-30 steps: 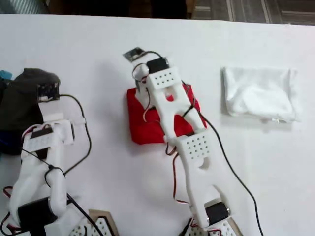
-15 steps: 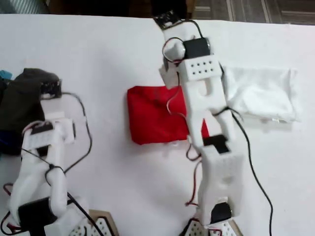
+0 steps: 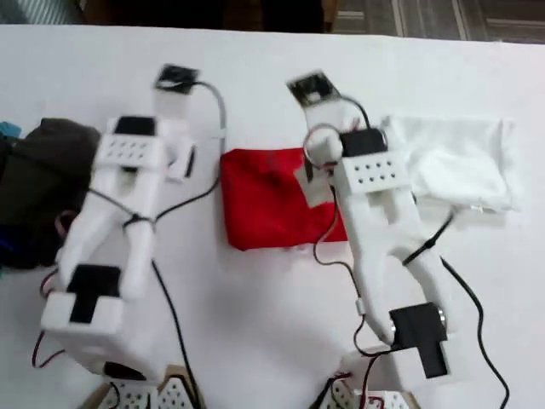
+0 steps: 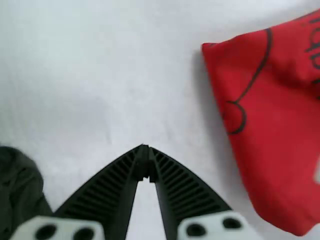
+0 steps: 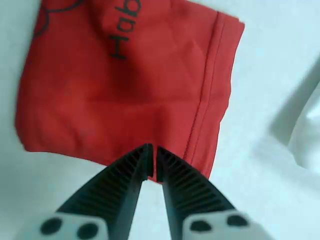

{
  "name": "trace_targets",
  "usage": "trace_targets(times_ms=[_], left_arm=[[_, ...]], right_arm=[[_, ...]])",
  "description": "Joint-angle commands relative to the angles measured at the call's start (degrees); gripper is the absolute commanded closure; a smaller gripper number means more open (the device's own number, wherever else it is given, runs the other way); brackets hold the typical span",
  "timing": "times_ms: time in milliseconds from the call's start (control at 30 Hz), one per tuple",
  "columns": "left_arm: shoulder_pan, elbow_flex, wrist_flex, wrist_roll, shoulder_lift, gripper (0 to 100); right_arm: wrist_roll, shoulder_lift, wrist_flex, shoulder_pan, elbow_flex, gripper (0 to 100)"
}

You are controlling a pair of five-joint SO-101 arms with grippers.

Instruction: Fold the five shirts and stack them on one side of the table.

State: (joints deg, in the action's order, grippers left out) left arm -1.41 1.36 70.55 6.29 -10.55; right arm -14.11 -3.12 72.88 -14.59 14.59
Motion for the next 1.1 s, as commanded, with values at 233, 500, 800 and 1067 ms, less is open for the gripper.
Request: trace_targets(times_ms=[233, 500, 800, 1067], left_arm=[[7.3, -15.3, 2.0, 0.3, -14.4, 97], [8.5, -25.1, 2.5, 0.3, -27.5, 97], [6.2, -28.0, 4.0, 0.3, -29.4, 97], [6.2, -37.4, 12.0, -3.4, -24.4, 97]], right_arm=[[0.0, -3.0, -19.1, 3.7, 20.7, 97.8], [-0.1, -3.5, -21.9, 5.6, 23.4, 97.8], [0.4, -3.6, -22.3, 5.5, 22.3, 97.8], [0.4, -3.6, -25.2, 5.0, 22.4, 97.8]])
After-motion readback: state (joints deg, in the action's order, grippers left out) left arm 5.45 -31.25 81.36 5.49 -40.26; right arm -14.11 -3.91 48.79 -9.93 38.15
